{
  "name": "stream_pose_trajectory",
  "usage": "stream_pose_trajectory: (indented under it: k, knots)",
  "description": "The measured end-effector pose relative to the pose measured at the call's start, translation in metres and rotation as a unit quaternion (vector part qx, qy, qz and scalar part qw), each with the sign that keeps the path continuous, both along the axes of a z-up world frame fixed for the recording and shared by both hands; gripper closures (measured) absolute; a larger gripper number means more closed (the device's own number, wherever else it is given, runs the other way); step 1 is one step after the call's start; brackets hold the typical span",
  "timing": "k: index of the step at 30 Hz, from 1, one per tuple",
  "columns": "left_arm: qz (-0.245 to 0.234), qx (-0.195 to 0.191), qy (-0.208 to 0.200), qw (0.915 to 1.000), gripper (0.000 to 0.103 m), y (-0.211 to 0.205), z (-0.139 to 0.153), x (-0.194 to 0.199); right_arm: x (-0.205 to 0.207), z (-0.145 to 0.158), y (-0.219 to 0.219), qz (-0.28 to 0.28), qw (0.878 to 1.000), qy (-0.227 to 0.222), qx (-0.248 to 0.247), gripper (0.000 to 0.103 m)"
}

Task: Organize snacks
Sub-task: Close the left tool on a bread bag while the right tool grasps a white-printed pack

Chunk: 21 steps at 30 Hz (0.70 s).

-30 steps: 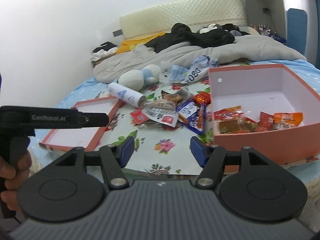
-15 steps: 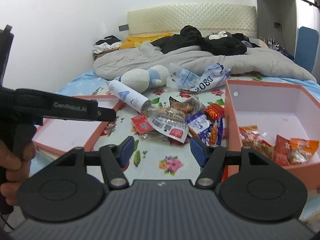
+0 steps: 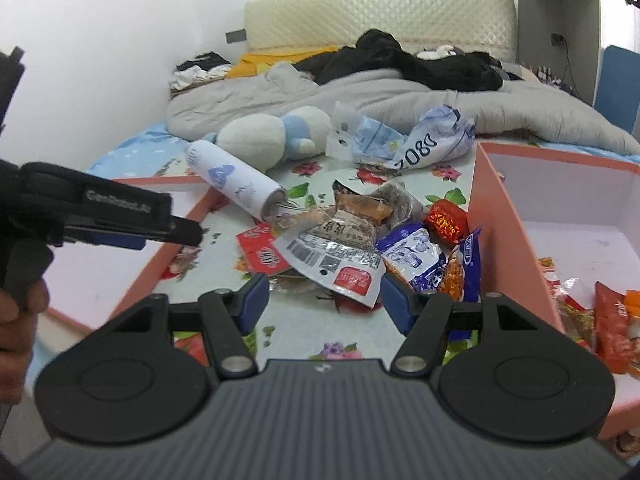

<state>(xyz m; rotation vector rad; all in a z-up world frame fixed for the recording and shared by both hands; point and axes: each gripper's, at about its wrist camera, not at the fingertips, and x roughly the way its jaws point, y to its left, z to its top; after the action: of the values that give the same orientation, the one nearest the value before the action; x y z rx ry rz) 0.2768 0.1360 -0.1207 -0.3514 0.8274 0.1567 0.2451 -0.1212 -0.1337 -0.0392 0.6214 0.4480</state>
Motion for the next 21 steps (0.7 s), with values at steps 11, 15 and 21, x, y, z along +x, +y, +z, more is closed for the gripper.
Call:
stream_pose_trajectory:
  k: [11, 15, 21]
  knots:
    - [0.040, -0.124, 0.023, 0.9913, 0.034, 0.035, -0.068, 0.057, 0.047, -0.042, 0.042, 0.062, 0.989, -0.025, -0.129, 0.040]
    - [0.050, -0.172, 0.016, 0.9837, 0.045, 0.043, -0.085, 0.067, 0.050, -0.056, 0.058, 0.104, 0.980, -0.037, -0.167, 0.040]
    - [0.053, -0.203, 0.015, 0.9776, 0.074, 0.044, -0.104, 0.078, 0.047, -0.066, 0.074, 0.134, 0.965, -0.063, -0.216, 0.047]
